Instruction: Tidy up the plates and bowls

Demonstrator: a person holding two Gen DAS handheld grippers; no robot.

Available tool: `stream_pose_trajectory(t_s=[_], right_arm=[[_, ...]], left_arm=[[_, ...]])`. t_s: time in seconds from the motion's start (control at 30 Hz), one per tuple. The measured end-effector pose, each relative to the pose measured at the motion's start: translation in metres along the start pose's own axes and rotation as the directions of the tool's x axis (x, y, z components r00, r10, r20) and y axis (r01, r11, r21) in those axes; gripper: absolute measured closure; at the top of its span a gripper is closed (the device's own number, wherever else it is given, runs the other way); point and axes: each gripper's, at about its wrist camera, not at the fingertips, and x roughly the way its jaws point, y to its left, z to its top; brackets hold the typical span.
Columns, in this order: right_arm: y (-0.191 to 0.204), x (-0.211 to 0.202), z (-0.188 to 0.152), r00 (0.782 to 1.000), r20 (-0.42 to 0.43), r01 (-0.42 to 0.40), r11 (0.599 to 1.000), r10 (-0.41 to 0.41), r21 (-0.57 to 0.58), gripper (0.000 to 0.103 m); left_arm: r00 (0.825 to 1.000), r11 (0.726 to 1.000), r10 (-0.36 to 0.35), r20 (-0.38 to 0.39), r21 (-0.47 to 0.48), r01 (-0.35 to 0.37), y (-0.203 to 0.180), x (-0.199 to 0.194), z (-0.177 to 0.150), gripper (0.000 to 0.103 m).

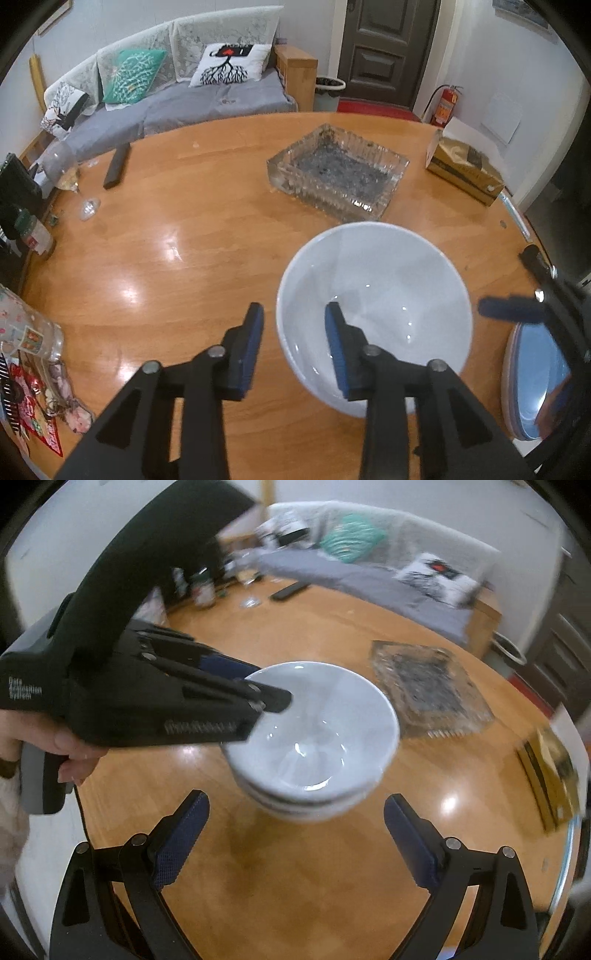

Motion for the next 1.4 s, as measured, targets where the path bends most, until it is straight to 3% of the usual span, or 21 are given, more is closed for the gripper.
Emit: stream_pose_trajectory(t_s=[0.13, 0.23, 0.57, 0.9, 1.2, 1.4], right_arm=[[0.001, -0.009, -0.021, 0.996, 0.093, -0.025, 0.982, 0.007, 0.187, 0.009], [0.007, 0.002, -0.031, 0.993, 0.121, -0.034, 0.965, 0.002, 0.261, 0.009], [0.009, 0.053, -0.022, 0.995, 0.091, 0.018, 0.976, -0.039, 0.217, 0.009], [0.001, 0.080, -0.017, 0.997, 0.078, 0.002, 0.981, -0.018, 0.194, 0.001], [-0.003, 0.087, -0.016, 0.997, 0.072, -0.028, 0.983, 0.016, 0.180, 0.002], [0.010, 0.071, -0.031, 0.998, 0.039, -0.044, 0.988, 0.039, 0.147, 0.003]], left_arm=[[1.000, 1.000, -0.012, 0.002, -0.008, 0.012, 0.000, -0.001, 0.001, 0.069], [1.000, 1.000, -0.010, -0.007, -0.012, 0.009, 0.001, 0.005, 0.000, 0.069], [0.995, 0.994, -0.104, -0.009, -0.036, 0.103, 0.004, 0.027, 0.003, 0.069], [0.994, 0.994, -0.109, -0.012, 0.003, 0.109, 0.000, 0.038, 0.007, 0.070], [0.993, 0.993, -0.118, -0.025, 0.007, 0.118, 0.001, 0.038, 0.002, 0.070], [0.990, 0.990, -0.131, -0.046, 0.038, 0.133, -0.008, 0.021, -0.023, 0.070]])
